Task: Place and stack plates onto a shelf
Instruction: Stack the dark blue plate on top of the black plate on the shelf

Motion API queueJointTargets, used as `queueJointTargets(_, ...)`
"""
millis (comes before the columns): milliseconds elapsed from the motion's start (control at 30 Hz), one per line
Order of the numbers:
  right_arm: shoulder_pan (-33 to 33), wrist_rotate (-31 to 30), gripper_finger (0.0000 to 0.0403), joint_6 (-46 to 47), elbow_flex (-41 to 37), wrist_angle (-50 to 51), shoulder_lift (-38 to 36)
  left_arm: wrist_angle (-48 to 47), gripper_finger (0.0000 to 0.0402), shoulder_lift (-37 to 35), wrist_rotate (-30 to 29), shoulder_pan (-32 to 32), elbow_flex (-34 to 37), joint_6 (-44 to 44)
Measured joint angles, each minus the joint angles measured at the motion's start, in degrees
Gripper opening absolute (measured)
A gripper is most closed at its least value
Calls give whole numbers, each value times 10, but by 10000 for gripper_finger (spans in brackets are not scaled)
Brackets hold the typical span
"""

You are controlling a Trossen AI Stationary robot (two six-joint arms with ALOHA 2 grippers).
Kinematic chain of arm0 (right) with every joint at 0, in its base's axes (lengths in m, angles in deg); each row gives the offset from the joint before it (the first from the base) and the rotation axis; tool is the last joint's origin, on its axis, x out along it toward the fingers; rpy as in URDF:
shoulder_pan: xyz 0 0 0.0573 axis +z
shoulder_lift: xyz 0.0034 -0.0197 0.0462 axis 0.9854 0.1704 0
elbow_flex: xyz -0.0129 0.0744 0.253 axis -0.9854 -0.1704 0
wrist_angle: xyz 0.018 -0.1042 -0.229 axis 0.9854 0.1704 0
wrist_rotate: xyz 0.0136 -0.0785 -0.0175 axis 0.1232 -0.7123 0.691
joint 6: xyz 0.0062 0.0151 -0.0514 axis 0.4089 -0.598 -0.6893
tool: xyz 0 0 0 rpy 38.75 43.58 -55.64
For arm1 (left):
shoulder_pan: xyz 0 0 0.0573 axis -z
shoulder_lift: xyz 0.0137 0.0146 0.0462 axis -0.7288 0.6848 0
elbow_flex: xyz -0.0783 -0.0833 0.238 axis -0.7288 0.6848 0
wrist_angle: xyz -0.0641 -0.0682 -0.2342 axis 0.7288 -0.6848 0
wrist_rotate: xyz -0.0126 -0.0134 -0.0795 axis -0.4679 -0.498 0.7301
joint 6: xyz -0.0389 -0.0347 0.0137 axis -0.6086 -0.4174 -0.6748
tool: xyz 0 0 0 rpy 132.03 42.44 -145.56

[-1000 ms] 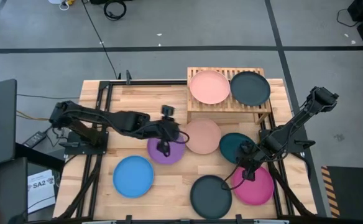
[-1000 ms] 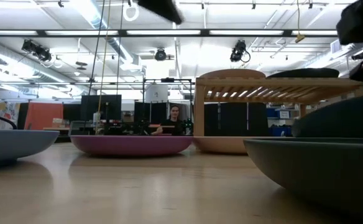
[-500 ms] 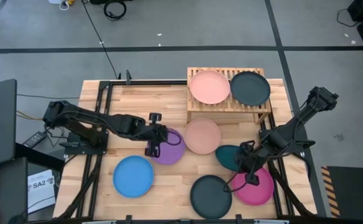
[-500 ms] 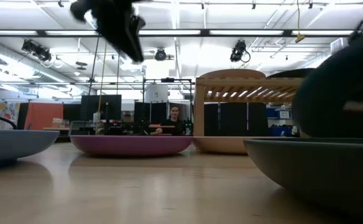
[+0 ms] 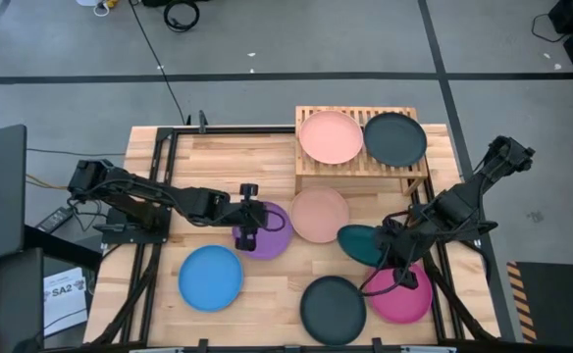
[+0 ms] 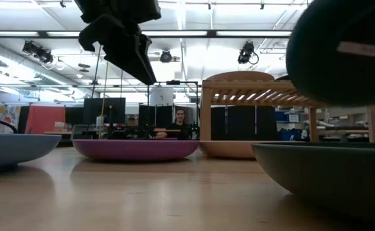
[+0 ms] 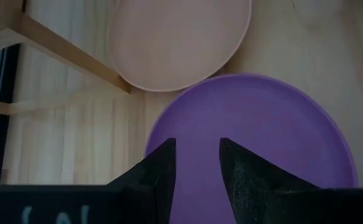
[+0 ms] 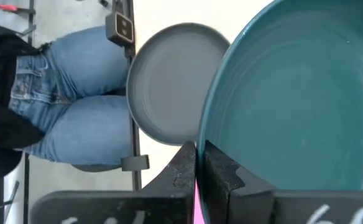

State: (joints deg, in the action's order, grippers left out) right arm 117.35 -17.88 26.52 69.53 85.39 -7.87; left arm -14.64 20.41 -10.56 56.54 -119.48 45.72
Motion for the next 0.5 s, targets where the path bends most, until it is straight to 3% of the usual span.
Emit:
queueJointTargets(267, -30, -3, 20, -56, 98, 96, 0, 20, 130, 0, 0, 0, 0, 4)
queueJointTargets(500, -54, -60, 20, -115, 183, 176, 0, 20, 130, 0, 0, 0, 0, 5)
